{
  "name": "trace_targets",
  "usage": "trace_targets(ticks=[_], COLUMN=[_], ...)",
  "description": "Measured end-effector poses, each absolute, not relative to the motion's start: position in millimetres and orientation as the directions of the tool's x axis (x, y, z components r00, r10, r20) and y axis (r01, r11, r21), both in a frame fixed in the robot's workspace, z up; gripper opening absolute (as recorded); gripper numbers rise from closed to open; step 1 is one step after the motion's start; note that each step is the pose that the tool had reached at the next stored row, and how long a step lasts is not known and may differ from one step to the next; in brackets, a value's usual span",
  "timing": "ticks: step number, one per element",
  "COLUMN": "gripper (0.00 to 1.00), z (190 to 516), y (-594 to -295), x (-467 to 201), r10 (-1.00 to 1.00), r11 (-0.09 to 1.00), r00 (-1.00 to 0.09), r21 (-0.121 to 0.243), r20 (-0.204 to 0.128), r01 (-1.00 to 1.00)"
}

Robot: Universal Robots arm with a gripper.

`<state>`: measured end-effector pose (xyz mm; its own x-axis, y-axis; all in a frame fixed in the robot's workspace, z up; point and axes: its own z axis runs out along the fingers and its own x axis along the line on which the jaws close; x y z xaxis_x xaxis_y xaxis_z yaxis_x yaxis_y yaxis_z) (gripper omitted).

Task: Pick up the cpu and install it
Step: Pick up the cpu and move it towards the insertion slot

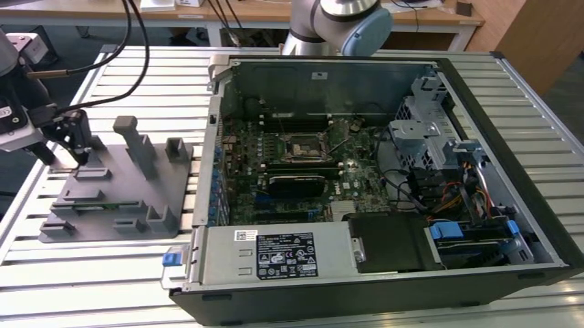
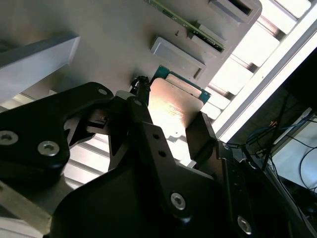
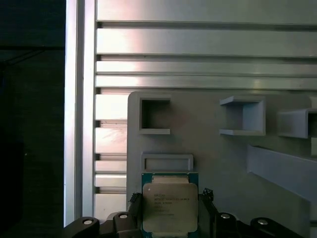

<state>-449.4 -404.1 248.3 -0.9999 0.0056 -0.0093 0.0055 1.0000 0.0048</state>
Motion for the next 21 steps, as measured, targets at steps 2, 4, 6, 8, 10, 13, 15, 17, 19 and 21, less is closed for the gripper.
trace_targets(ticks=[2,4,6,8,10,13,15,17,19,21], gripper=[0.54,0.54,0.54,0.54,0.54,0.54,0.54,0.54,0.54,0.54], z=[250.0,251.8,253.5,255.2,256.8,259.0,260.5,262.1,263.7,265.3], y=[-404.1,-404.1,-404.1,-404.1,-404.0,-404.1,-404.0,-404.0,-404.0,-404.0], x=[-449.4,-449.4,-449.4,-449.4,-449.4,-449.4,-449.4,-449.4,-449.4,-449.4], r10=[0.006,0.006,0.006,0.006,0.006,0.006,0.006,0.006,0.006,0.006], r11=[1.0,1.0,1.0,1.0,1.0,1.0,1.0,1.0,1.0,1.0], r00=[-1.0,-1.0,-1.0,-1.0,-1.0,-1.0,-1.0,-1.0,-1.0,-1.0], r21=[0.005,0.005,0.005,0.005,0.005,0.005,0.005,0.005,0.005,0.005], r20=[-0.009,-0.009,-0.009,-0.009,-0.009,-0.009,-0.009,-0.009,-0.009,-0.009], r01=[0.006,0.005,0.006,0.006,0.006,0.005,0.006,0.006,0.005,0.005])
